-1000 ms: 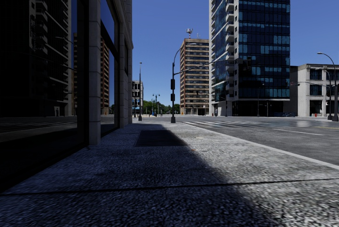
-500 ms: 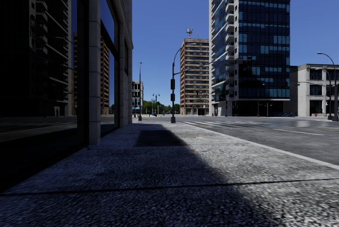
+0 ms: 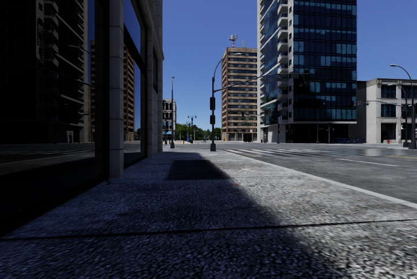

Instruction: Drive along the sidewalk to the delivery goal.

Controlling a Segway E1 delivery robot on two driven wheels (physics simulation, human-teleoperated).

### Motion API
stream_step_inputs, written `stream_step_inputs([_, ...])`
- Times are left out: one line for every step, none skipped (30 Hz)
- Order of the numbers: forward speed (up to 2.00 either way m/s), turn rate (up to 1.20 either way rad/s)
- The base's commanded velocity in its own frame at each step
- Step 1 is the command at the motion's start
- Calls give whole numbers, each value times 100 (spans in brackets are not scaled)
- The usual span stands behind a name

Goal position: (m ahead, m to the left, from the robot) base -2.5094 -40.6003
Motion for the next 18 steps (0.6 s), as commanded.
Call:
stream_step_inputs([0,11])
stream_step_inputs([0,15])
stream_step_inputs([0,18])
stream_step_inputs([0,26])
stream_step_inputs([0,26])
stream_step_inputs([0,41])
stream_step_inputs([0,50])
stream_step_inputs([0,52])
stream_step_inputs([0,52])
stream_step_inputs([0,53])
stream_step_inputs([0,53])
stream_step_inputs([0,53])
stream_step_inputs([0,53])
stream_step_inputs([0,53])
stream_step_inputs([0,53])
stream_step_inputs([0,47])
stream_step_inputs([0,47])
stream_step_inputs([6,0])
